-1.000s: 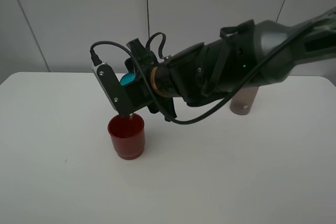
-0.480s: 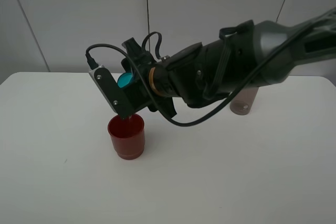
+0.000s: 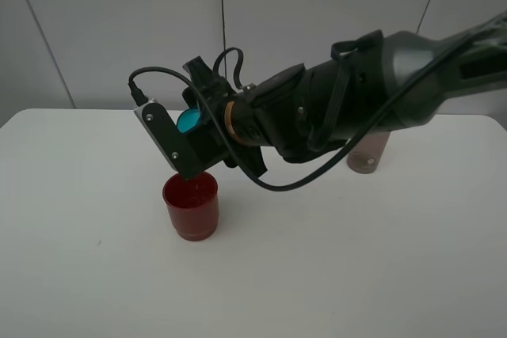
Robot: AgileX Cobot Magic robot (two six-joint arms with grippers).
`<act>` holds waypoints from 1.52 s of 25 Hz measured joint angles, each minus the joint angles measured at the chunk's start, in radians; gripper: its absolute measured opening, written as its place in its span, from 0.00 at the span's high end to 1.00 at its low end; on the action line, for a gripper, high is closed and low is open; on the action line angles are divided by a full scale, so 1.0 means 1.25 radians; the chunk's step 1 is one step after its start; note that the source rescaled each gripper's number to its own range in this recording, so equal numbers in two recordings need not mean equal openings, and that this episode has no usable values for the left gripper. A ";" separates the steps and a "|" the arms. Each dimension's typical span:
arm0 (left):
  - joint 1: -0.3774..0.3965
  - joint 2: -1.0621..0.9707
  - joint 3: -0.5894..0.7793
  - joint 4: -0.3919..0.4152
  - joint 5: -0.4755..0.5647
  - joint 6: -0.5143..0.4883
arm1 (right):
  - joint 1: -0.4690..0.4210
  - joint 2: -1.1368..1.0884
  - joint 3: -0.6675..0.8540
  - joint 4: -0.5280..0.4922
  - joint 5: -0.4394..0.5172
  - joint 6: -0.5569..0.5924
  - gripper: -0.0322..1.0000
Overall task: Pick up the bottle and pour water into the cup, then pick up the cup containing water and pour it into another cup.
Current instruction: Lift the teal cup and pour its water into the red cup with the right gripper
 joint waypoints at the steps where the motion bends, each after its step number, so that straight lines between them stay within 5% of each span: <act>1: 0.000 0.000 0.000 0.000 0.000 0.000 | 0.000 0.000 0.000 0.000 0.000 0.000 0.87; 38: 0.000 0.000 0.000 0.000 0.000 0.000 | 0.009 0.002 0.000 -0.001 0.008 -0.001 0.87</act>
